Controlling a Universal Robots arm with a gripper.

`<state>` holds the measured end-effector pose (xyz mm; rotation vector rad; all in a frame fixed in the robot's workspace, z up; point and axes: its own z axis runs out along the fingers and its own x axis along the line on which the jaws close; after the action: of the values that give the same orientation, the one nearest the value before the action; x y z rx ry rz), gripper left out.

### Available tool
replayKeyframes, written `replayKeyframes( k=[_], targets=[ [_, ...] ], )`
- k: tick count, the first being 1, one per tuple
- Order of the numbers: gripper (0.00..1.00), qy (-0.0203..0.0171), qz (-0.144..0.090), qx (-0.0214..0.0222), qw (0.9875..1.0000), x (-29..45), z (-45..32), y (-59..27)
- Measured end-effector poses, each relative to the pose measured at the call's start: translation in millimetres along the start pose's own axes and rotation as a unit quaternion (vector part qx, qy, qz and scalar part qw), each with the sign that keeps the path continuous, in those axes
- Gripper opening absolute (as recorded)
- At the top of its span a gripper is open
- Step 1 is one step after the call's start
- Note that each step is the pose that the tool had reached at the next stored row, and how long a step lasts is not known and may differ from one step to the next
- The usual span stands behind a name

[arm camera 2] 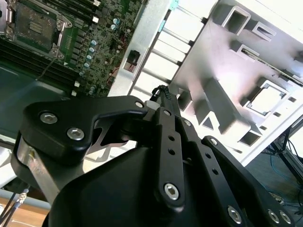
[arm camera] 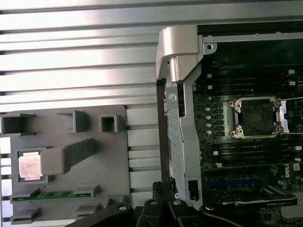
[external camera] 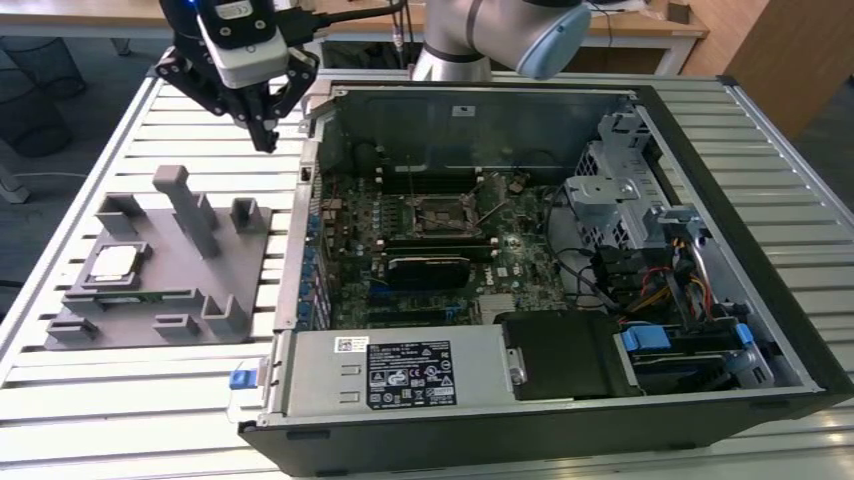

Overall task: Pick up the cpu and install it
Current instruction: 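Reach for the cpu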

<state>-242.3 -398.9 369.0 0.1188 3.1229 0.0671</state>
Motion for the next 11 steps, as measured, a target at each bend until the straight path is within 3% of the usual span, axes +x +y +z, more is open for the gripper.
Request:
replayKeyframes(
  k=[11],
  targets=[
    [0.11, 0.0007, 0.0, 0.0001, 1.0, 10.3, 2.7, -0.9]
  ],
)
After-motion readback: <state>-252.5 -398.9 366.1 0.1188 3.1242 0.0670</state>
